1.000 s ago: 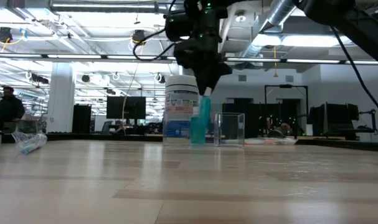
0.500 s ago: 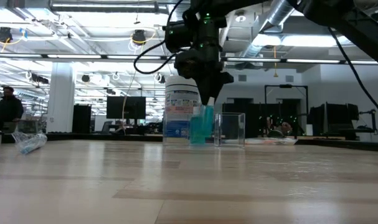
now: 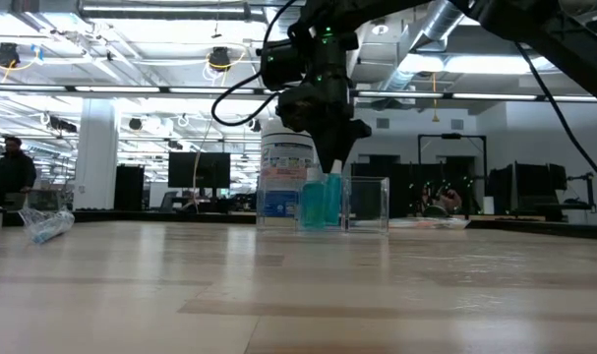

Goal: Pick & Place toothbrushing station
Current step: Put the mouthwash into the transparent organizer, then put the bottom left orange toothbrush into the transparent organizer

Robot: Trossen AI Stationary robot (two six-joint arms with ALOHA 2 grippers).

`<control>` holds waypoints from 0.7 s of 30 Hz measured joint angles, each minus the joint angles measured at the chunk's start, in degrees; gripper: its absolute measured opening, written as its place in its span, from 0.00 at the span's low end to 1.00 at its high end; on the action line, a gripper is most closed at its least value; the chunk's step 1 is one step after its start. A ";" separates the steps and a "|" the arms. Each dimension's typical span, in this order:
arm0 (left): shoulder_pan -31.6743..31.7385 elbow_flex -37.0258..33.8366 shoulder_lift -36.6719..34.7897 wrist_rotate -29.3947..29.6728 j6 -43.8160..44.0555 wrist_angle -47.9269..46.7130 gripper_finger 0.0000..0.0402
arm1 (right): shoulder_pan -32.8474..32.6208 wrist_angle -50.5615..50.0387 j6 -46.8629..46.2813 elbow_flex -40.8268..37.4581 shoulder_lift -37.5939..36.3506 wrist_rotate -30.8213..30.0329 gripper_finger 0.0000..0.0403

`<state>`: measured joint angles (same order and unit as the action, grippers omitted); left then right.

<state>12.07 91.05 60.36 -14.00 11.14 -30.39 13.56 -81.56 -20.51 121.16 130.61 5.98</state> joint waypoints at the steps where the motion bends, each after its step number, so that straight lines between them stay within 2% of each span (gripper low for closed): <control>1: 0.01 0.00 0.00 -0.02 0.00 0.02 0.36 | 0.00 0.01 0.00 0.00 0.00 0.01 0.22; 9: 0.00 0.00 0.00 -0.03 -0.20 0.02 0.36 | -0.02 0.45 0.00 0.00 0.00 0.15 0.24; 21: 0.01 0.00 0.00 -0.04 -0.39 0.03 0.36 | -0.93 0.81 -0.38 0.00 0.00 0.15 0.51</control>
<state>12.08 91.05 60.36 -14.04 10.74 -30.36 12.63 -80.75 -20.89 121.16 130.61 6.13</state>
